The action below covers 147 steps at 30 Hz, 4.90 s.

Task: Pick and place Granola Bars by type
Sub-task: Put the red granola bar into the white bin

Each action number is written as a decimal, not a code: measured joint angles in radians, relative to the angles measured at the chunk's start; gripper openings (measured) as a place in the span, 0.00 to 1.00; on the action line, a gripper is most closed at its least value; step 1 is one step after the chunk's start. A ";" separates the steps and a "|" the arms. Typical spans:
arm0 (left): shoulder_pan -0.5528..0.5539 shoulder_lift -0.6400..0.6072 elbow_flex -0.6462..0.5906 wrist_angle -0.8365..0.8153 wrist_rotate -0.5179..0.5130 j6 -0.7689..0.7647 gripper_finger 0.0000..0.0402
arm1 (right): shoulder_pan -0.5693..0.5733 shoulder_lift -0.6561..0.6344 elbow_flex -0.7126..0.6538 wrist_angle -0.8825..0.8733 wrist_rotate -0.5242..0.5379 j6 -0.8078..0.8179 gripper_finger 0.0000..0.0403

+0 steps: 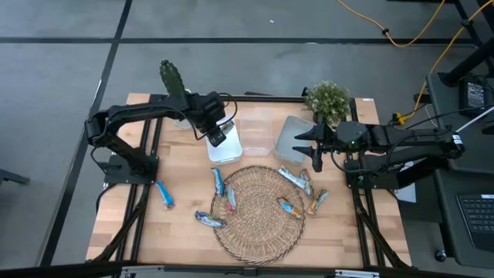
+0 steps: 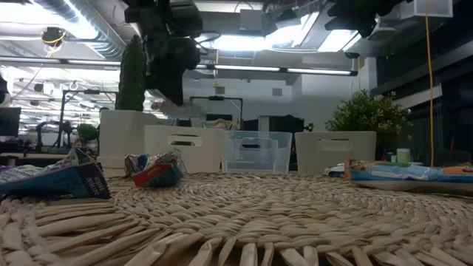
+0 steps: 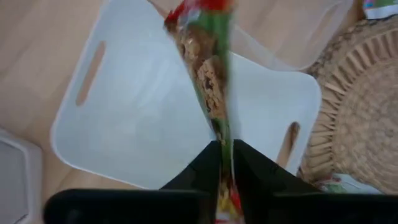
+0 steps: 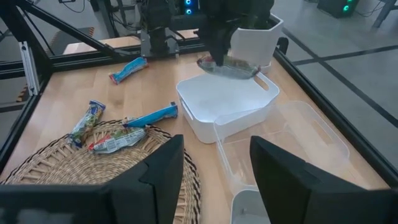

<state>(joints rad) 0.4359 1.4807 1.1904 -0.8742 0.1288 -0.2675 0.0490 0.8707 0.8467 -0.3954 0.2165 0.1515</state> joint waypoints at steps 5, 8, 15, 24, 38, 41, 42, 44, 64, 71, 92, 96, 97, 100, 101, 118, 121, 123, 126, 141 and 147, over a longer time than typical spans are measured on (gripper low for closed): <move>0.006 0.000 0.000 -0.021 0.040 0.020 0.28 | 0.000 0.000 0.000 0.000 0.000 0.000 0.46; 0.007 0.000 0.022 -0.062 0.076 0.020 0.37 | 0.000 0.000 0.000 0.000 0.000 0.001 0.46; -0.067 -0.098 0.204 -0.120 0.144 0.085 0.43 | 0.000 0.000 0.000 0.001 0.000 -0.003 0.46; -0.218 -0.413 0.442 -0.114 0.106 0.053 0.38 | 0.000 0.000 0.000 0.000 0.000 0.049 0.46; -0.505 -0.330 0.443 -0.119 0.128 0.071 0.36 | 0.000 0.000 0.000 0.001 0.001 0.013 0.46; -0.523 -0.221 0.441 -0.124 0.173 0.160 0.37 | 0.000 0.000 0.000 0.003 0.001 -0.003 0.46; -0.520 -0.190 0.447 -0.132 0.181 0.184 0.37 | 0.000 0.000 0.000 0.003 0.001 -0.003 0.46; -0.510 -0.136 0.476 -0.149 0.183 0.234 0.37 | 0.000 0.000 0.000 0.005 0.001 -0.005 0.46; -0.547 0.300 0.484 -0.449 -0.049 0.628 0.47 | 0.000 0.000 0.000 0.009 0.001 -0.025 0.46; -0.542 0.425 0.438 -0.432 0.017 0.640 0.53 | 0.000 0.000 0.000 0.007 0.001 -0.024 0.46; -0.625 0.534 0.435 -0.193 0.068 0.646 0.44 | 0.000 0.000 -0.003 -0.111 0.000 0.027 0.46; -0.633 0.552 0.364 -0.170 0.082 0.646 0.46 | 0.000 0.000 -0.003 -0.112 0.000 0.028 0.46; -0.635 0.552 0.337 -0.170 0.088 0.640 0.47 | 0.000 0.000 -0.003 -0.113 0.000 0.028 0.46; -0.639 0.553 0.288 -0.173 0.088 0.605 0.48 | 0.000 0.000 -0.003 -0.114 0.000 0.028 0.46; -0.639 0.552 0.281 -0.172 0.088 0.599 0.49 | 0.000 0.000 -0.003 -0.113 0.000 0.028 0.46; -0.636 0.547 0.224 0.044 -0.070 0.557 0.26 | 0.000 0.000 -0.004 -0.113 0.000 0.055 0.46; -0.634 0.547 0.224 0.041 -0.069 0.523 0.13 | 0.000 0.000 -0.004 -0.112 0.000 0.055 0.46; -0.630 0.547 0.224 0.028 -0.066 0.508 0.05 | 0.000 0.000 -0.004 -0.112 0.000 0.055 0.46; -0.625 0.546 0.235 -0.025 -0.081 0.498 0.02 | 0.000 0.000 -0.004 -0.112 0.000 0.053 0.46; -0.560 0.358 0.703 -0.392 -0.197 0.529 0.01 | 0.000 0.009 -0.004 -0.110 0.001 0.051 0.46; -0.551 0.141 0.918 -0.434 -0.377 0.418 0.01 | 0.000 0.039 -0.004 -0.108 0.001 0.050 0.46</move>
<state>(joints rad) -0.1154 1.6222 2.1081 -1.3080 -0.2484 0.1507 0.0494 0.9099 0.8425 -0.5038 0.2173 0.2012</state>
